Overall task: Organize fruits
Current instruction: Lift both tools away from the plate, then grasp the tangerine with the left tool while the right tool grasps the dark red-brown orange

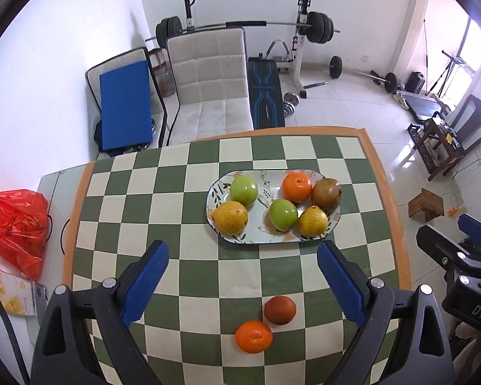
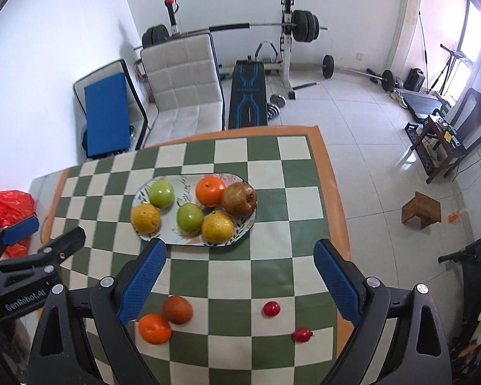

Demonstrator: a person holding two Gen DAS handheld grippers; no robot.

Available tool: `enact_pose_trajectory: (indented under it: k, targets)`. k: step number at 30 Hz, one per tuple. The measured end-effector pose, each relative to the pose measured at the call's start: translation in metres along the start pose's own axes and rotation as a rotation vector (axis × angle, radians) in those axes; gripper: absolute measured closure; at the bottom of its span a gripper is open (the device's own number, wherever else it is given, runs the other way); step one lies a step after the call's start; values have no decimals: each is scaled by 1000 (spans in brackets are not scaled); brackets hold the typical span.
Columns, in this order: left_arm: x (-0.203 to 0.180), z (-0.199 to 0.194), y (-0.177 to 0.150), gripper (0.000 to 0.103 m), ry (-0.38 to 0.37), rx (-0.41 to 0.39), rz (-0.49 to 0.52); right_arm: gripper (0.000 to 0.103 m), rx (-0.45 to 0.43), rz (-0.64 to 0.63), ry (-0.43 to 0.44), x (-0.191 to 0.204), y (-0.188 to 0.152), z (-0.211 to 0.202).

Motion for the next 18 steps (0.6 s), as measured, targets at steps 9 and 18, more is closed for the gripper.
enact_pose_trajectory:
  k: [9, 18]
  targets:
    - [-1, 0, -16, 8, -12, 17, -2, 8, -11, 28, 37, 6, -15, -24]
    - [36, 80, -57, 0, 163, 189, -5, 8, 242, 60, 147, 23, -62, 81]
Point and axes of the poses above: each gripper's, at about its wrist camera, not at the fingertips, and z roughly the way its jaws point, x to its left, y to its top, the point moved 4 cm from there along z, roughly the way its jaws point, and after that the axes turned 2 degrees about -x, right-handed, at the moved point
